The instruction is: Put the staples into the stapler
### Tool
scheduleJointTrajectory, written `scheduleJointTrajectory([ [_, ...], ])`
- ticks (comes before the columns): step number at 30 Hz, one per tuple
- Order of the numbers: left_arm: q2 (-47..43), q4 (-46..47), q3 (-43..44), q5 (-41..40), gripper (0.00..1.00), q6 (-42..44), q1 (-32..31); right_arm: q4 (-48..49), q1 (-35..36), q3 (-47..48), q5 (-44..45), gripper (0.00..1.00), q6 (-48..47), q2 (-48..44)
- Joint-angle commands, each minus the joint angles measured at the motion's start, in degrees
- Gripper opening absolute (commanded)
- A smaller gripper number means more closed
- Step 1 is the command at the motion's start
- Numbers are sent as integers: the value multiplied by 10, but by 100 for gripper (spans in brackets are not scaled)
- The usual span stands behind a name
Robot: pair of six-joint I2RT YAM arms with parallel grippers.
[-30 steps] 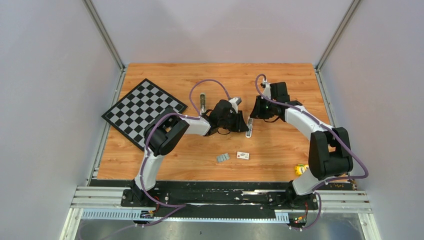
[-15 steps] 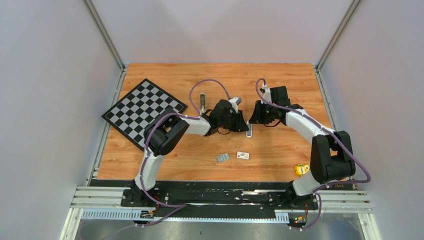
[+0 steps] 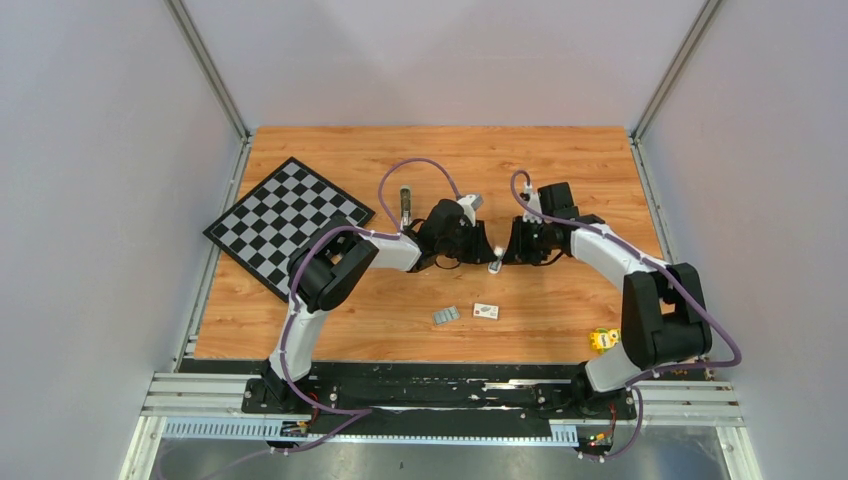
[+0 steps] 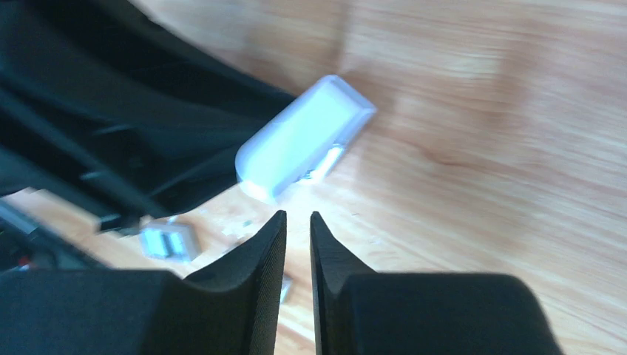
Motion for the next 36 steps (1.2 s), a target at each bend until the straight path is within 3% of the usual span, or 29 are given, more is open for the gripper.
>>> scheduleJointTrajectory([
  [1,-4,-28,-18,-20,30,14,-4,-14,-4,-22,67,21,-11,27],
  [11,-12,-23,-28,-14,30,11,-4,-7,-4,-24,65,22,2,11],
  [17,-17,-22,-31,-13,30,13,-4,-7,-4,-14,77,28,38,-49],
  [24,-35,-16,-49,-19,30,12,-4,19,-3,-12,68,31,95,-51],
  [36,-89,-7,-81,-26,47,-6,-1,66,1,-9,34,36,144,1],
])
